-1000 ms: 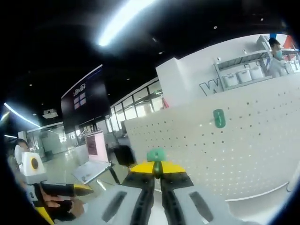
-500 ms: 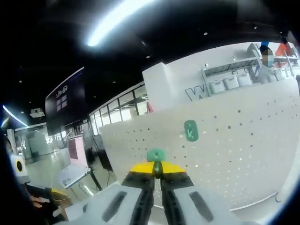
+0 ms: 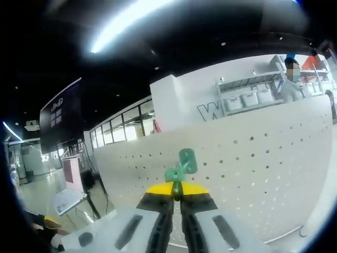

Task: Insert the hook assembly into the mounting plate slot until the hook locks in place.

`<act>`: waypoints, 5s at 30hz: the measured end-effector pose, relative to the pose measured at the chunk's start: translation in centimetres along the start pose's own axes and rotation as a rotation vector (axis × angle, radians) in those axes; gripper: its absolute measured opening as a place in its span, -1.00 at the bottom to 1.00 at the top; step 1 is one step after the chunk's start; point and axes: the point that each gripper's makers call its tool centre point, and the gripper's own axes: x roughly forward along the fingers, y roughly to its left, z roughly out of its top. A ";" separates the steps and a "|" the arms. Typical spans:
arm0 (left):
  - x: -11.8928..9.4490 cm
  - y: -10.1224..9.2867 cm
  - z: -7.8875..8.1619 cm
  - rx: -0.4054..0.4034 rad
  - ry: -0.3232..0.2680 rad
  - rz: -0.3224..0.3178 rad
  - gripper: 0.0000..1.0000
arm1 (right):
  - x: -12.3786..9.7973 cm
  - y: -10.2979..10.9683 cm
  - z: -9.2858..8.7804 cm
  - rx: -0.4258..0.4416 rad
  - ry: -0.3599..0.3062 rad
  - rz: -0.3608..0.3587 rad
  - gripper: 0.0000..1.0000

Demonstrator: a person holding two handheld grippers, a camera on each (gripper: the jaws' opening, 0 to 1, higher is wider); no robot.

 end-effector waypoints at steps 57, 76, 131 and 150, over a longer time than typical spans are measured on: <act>0.4 0.8 -0.9 -0.038 0.029 0.015 0.98 | 3.1 -6.4 2.7 -0.059 -0.104 -0.211 -0.99; -0.2 0.9 -0.4 -0.041 0.014 0.020 0.98 | 3.5 -5.8 2.0 -0.024 -0.042 -0.249 -0.82; -2.3 0.3 -3.4 -0.040 0.122 0.060 1.00 | -14.8 1.1 -9.7 -0.054 0.279 0.051 -0.43; -2.6 -0.3 -6.2 -0.055 0.214 0.046 1.00 | -20.0 2.3 -15.0 -0.037 0.443 0.107 -0.41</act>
